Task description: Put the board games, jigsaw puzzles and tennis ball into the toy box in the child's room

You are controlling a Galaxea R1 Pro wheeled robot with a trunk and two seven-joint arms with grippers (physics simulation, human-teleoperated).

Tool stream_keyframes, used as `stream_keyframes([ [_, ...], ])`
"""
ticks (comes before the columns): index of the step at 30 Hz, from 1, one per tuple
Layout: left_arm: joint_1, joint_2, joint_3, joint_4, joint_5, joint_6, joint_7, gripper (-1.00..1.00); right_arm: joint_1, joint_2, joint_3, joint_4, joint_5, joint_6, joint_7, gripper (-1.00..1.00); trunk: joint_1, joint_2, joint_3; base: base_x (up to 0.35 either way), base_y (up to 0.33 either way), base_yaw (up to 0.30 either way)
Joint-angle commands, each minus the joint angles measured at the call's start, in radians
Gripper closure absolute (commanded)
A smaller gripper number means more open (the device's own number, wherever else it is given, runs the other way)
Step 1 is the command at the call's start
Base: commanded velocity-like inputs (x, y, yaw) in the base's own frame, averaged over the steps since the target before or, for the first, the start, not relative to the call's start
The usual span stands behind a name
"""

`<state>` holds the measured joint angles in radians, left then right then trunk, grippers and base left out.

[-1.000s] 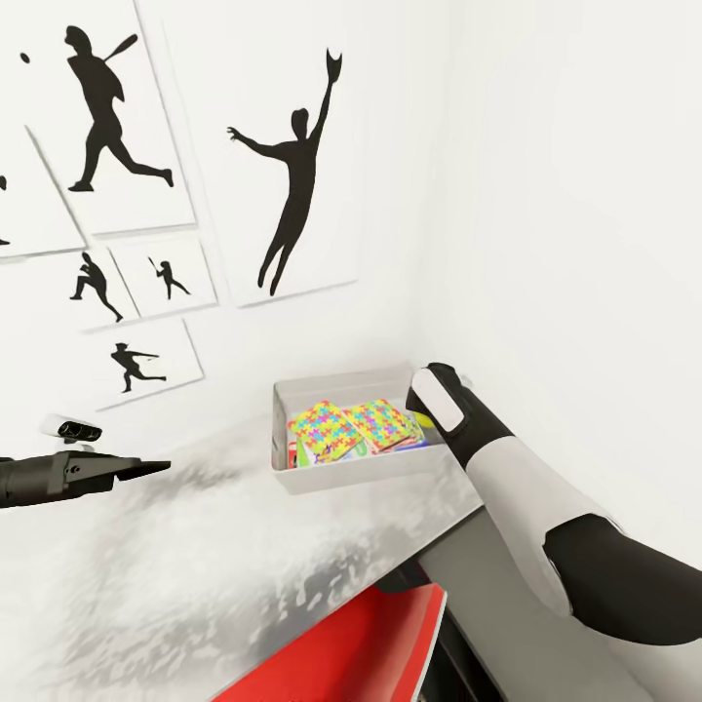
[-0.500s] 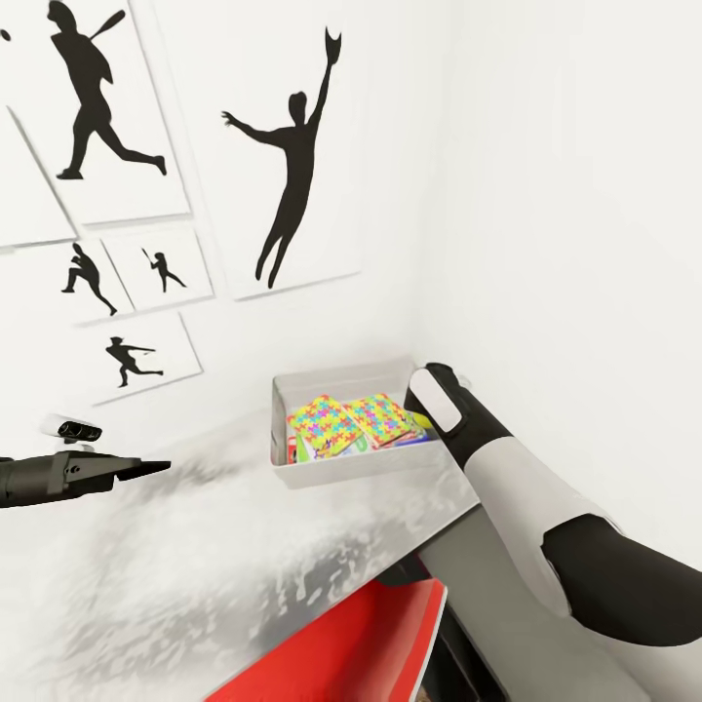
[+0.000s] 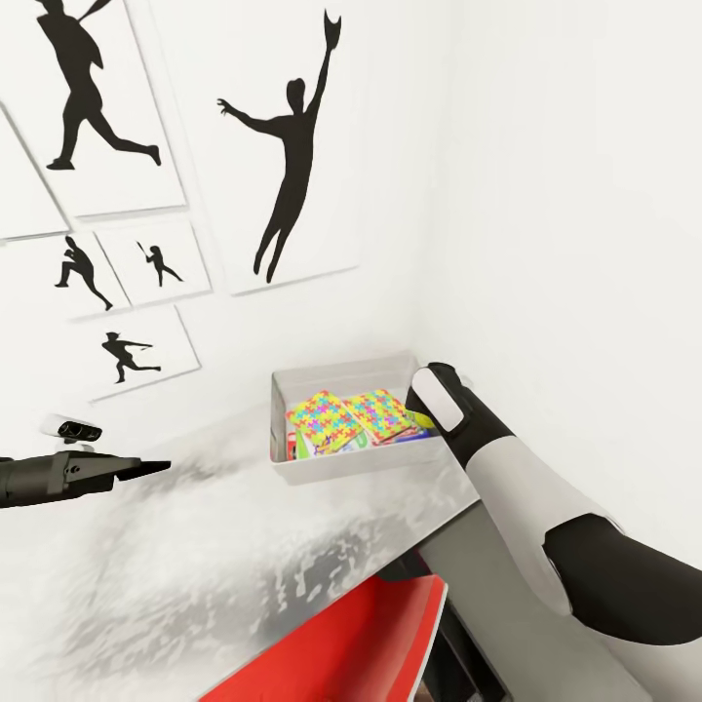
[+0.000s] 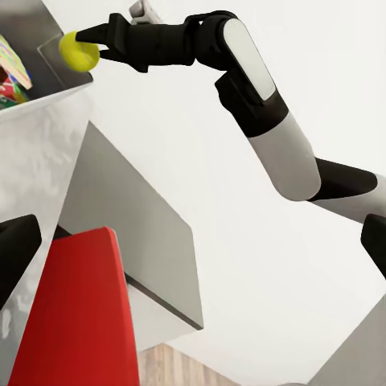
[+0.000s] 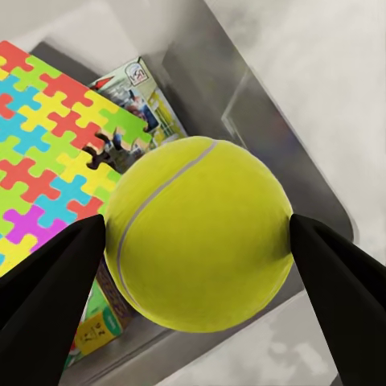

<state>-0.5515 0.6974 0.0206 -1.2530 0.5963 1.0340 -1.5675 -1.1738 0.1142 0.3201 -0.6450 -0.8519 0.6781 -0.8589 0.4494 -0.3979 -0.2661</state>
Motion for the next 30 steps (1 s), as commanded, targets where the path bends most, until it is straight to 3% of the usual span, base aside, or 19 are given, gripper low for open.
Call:
stream_keyframes([
  [1, -0.001, 0.001, -0.001, 0.0, 0.0, 0.011, -0.003, -1.0, -0.001, -0.001, 0.004, -0.001, -0.007, 0.004, -0.008, 1.0, 0.001, -0.002, -0.002, 0.0, 0.0, 0.0],
  [13, -0.001, 0.001, -0.001, 0.0, 0.0, 0.011, -0.003, -1.0, -0.001, 0.0, 0.007, -0.001, -0.007, 0.005, -0.008, 1.0, 0.001, -0.002, -0.002, 0.0, 0.0, 0.0],
  [14, -0.001, 0.001, -0.001, 0.0, 0.0, 0.011, -0.003, -1.0, -0.001, 0.0, 0.008, -0.001, -0.007, 0.005, -0.008, -1.0, 0.001, -0.002, -0.002, 0.0, 0.0, 0.0],
  [30, -0.001, 0.001, -0.001, 0.0, 0.0, 0.011, -0.003, -1.0, -0.001, -0.002, 0.005, -0.001, -0.008, 0.006, -0.008, -1.0, 0.001, -0.002, -0.002, 0.0, 0.0, 0.0],
])
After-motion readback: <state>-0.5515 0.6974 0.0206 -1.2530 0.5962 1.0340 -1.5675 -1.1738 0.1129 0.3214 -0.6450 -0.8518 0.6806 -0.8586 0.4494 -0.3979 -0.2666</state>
